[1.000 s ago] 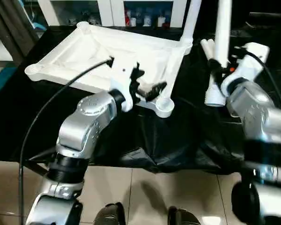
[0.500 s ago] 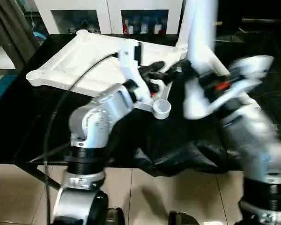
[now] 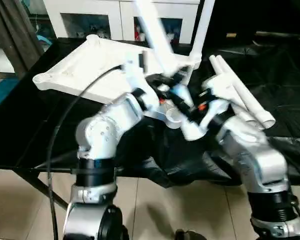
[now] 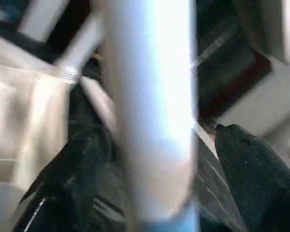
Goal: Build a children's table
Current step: Pick table leg
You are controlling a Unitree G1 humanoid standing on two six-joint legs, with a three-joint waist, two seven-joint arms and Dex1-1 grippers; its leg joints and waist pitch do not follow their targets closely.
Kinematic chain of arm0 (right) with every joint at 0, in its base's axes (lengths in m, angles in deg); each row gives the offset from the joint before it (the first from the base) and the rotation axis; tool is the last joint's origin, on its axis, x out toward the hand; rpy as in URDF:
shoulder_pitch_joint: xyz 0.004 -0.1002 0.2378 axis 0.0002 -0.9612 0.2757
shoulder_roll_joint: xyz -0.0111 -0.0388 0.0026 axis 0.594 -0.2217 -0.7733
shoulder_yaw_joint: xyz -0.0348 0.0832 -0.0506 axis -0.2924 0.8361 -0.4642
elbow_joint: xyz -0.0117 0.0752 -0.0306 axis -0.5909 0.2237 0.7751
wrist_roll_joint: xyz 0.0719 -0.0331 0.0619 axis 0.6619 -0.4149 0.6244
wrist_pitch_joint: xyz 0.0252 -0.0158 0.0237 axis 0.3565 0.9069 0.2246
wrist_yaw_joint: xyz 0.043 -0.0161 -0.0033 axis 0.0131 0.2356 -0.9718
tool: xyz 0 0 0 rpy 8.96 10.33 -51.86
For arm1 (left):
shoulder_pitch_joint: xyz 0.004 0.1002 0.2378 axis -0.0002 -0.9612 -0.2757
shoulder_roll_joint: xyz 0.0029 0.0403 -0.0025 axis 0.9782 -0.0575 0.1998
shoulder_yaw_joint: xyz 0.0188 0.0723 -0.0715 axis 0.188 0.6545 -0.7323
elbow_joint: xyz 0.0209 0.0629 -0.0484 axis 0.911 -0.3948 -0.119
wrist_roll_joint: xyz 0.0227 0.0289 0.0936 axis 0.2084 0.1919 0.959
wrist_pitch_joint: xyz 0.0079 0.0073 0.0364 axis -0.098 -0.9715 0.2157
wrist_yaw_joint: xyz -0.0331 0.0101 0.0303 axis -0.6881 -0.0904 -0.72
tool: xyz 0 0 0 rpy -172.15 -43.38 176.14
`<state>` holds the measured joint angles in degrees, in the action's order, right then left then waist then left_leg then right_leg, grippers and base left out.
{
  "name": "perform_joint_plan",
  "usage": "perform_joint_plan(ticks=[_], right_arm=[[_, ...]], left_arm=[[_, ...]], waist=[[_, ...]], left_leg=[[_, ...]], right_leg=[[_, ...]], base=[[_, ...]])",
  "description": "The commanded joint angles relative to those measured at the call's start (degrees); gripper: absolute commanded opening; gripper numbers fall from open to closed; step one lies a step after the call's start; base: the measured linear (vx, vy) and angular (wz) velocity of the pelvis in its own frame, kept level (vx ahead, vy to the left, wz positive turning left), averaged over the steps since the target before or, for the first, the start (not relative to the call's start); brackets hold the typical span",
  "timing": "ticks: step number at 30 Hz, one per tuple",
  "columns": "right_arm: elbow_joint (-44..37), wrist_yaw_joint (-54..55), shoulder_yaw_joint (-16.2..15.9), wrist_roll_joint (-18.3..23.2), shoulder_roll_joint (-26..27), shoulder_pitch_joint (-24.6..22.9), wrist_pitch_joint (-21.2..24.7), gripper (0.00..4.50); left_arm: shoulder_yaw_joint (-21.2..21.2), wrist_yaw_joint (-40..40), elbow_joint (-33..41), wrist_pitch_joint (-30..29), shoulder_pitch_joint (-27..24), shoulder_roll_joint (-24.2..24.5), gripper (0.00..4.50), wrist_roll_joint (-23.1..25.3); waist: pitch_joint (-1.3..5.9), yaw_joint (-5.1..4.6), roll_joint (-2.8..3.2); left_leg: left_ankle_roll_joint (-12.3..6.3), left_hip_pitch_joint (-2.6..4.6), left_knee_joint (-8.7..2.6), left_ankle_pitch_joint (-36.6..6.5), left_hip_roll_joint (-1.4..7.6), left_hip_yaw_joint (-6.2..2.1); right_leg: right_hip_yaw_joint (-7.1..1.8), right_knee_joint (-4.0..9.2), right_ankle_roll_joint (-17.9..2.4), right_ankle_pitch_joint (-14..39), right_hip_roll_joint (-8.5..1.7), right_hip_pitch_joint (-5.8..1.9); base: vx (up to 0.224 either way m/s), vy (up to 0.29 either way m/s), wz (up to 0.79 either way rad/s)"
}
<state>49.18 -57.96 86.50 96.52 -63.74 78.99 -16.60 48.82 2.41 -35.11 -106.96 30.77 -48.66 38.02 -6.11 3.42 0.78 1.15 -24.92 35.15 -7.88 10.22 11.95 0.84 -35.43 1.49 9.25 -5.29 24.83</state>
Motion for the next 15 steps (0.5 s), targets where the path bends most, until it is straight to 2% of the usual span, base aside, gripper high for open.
perform_joint_plan(ticks=[1, 3, 4, 6, 8, 9, 12, 13, 14, 15], right_arm=[[-0.2, -0.3, -0.5, -0.7, -0.1, 1.3, -1.4, 1.81], [-0.1, -0.1, -1.0, -0.8, 0.0, 1.4, -1.6, 1.81], [-0.1, 0.2, -1.3, -0.9, 0.1, 1.6, -1.7, 1.81], [0.0, 0.3, -1.4, -0.9, 0.2, 1.7, -1.8, 1.81], [0.2, 0.7, -1.5, -1.3, 0.7, 1.8, -2.2, 1.81], [0.2, 0.8, -1.5, -1.4, 0.9, 1.7, -2.3, 1.81], [0.1, 1.2, -1.3, -1.5, 1.4, 1.5, -2.7, 1.81], [0.1, 1.3, -1.3, -1.6, 1.4, 1.5, -2.7, 1.81], [0.0, 1.6, -1.4, -1.7, 1.7, 1.3, -3.0, 1.81], [0.0, 1.7, -1.4, -1.8, 1.7, 1.3, -3.1, 1.81]], left_arm=[[-0.9, 1.7, -0.3, 0.0, 1.2, -1.6, 3.54, -0.5], [-0.5, 2.1, -0.5, 0.0, 1.0, -1.2, 3.46, -0.2], [-0.3, 2.7, -0.2, 0.5, 1.0, -1.3, 3.22, -0.3], [-0.4, 3.0, -0.1, 0.5, 1.1, -1.4, 3.15, -0.4], [0.5, 3.4, -0.1, 1.1, 1.0, -1.0, 3.03, 0.7], [0.8, 3.3, -0.2, 1.1, 1.0, -0.8, 2.78, 1.0], [1.7, 2.3, -0.2, 0.6, 1.2, -1.1, 2.64, 0.8], [1.8, 2.0, -0.1, 0.4, 1.2, -1.1, 2.64, 0.6], [2.4, 1.2, 0.1, -0.1, 1.4, -1.1, 2.39, 0.2], [2.6, 1.0, 0.0, -0.2, 1.5, -1.1, 2.39, 0.0]], waist=[[5.93, 0.04, -0.65], [6.00, 0.09, -0.75], [6.04, 0.12, -0.63], [6.06, 0.11, -0.55], [6.20, 0.23, 0.18], [6.22, 0.14, 0.21], [6.33, 0.21, 0.14], [6.32, 0.16, 0.55], [6.38, 0.16, 0.83], [6.38, 0.16, 0.83]], left_leg=[[-0.77, 2.43, -3.83, -14.9, 1.59, -1.52], [-1.10, 2.52, -3.89, -14.6, 1.69, -1.52], [-1.16, 2.42, -3.94, -14.6, 1.70, -1.57], [-1.12, 2.46, -3.95, -14.9, 1.69, -1.57], [-0.91, 2.53, -3.90, -15.2, 1.63, -1.64], [-0.86, 2.43, -3.95, -15.3, 1.59, -1.67], [-0.79, 2.42, -3.92, -15.5, 1.56, -1.62], [-0.69, 2.42, -3.96, -15.7, 1.55, -1.64], [-0.45, 2.39, -3.96, -16.4, 1.48, -1.73], [-0.45, 2.39, -3.96, -16.4, 1.48, -1.73]], right_leg=[[-0.61, 4.77, -8.0, 15.8, -1.29, -2.65], [-0.54, 4.85, -8.2, 15.2, -1.20, -2.45], [-0.53, 4.73, -8.5, 14.7, -1.25, -2.57], [-0.53, 4.77, -8.5, 14.6, -1.25, -2.53], [-0.56, 4.73, -8.8, 13.9, -1.29, -2.50], [-0.51, 4.71, -8.9, 13.5, -1.26, -2.60], [-0.53, 4.80, -8.8, 13.4, -1.31, -2.66], [-0.52, 4.90, -8.9, 13.3, -1.25, -2.59], [-0.42, 4.90, -8.7, 13.6, -1.25, -2.64], [-0.42, 4.90, -8.7, 13.6, -1.25, -2.64]], base=[[0.000, 0.000, 0.00], [0.000, 0.000, 0.00], [0.000, 0.000, 0.00], [0.000, 0.000, 0.00], [0.000, 0.000, 0.00], [0.000, 0.000, 0.00], [0.000, 0.000, 0.00], [0.000, 0.000, 0.00], [0.000, 0.000, 0.00], [0.000, 0.000, 0.00]])
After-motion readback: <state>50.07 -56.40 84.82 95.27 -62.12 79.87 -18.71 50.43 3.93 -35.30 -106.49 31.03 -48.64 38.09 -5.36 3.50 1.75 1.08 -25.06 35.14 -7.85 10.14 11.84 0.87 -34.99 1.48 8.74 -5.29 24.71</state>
